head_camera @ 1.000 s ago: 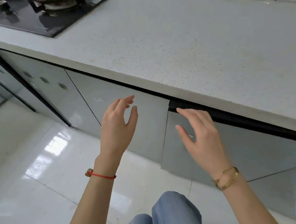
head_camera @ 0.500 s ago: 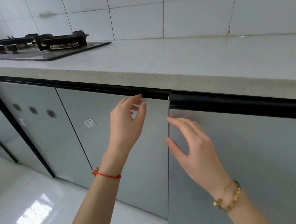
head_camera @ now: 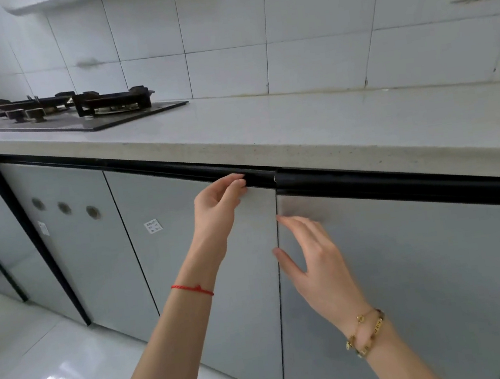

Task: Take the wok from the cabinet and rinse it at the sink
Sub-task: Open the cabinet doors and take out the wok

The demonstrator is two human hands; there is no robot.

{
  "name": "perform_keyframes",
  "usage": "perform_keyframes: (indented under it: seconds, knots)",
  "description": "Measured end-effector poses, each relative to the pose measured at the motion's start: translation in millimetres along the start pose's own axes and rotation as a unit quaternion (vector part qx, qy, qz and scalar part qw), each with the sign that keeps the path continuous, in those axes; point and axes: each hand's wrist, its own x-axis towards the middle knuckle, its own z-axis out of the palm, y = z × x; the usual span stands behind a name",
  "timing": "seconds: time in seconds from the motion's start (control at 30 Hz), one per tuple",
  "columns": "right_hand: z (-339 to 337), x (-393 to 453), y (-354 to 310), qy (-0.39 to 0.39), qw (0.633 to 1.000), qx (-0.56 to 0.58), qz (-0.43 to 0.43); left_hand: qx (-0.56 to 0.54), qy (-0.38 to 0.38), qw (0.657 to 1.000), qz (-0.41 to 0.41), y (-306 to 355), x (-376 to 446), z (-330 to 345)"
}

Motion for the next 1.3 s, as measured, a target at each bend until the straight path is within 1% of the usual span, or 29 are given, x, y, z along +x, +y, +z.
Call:
perform_keyframes:
  seconds: [0.1,0.2,0.3,0.37,0.47,0.53,0.6,0.63,0.7,0.83,0.93,1.07,1.3]
  knots:
    - [4,-2,-2,0.009,1.000,0.006,0.004,0.002,0.004,1.000,0.010,3,-11,-9]
    - [11,-5,-9,-0.003,1.000,0.016,0.014,0.006,-0.002,1.000,0.023,6,-25,-20]
    - [20,-9,-16,-0.014,0.998,0.061,0.023,0.021,-0.006,0.999,0.029,10,-34,-31]
    - [24,-13,-19,0.000,0.996,0.091,0.019,0.027,-0.009,0.999,0.037,13,-40,-38]
    - [26,-20,-26,0.015,0.995,0.101,0.003,0.069,0.008,0.994,0.080,14,-49,-48]
    - [28,-25,-33,0.015,0.994,0.103,-0.011,0.154,0.047,0.975,0.156,12,-58,-57]
    - [31,-31,-42,0.013,0.993,0.113,-0.028,0.236,0.090,0.939,0.231,10,-67,-68]
    - [33,-34,-46,0.012,0.992,0.120,-0.035,0.258,0.101,0.927,0.253,11,-72,-73]
    - [38,-41,-56,0.011,0.990,0.132,-0.046,0.283,0.096,0.913,0.277,12,-82,-82]
    - [51,-52,-76,0.002,0.987,0.141,-0.080,0.324,0.088,0.892,0.302,17,-101,-104]
    - [60,-57,-93,-0.015,0.982,0.153,-0.107,0.333,0.102,0.887,0.302,23,-114,-122]
    - [75,-61,-123,-0.059,0.975,0.161,-0.142,0.338,0.119,0.879,0.316,34,-131,-152]
    - [111,-54,-175,-0.106,0.951,0.170,-0.235,0.367,0.163,0.858,0.320,53,-155,-217]
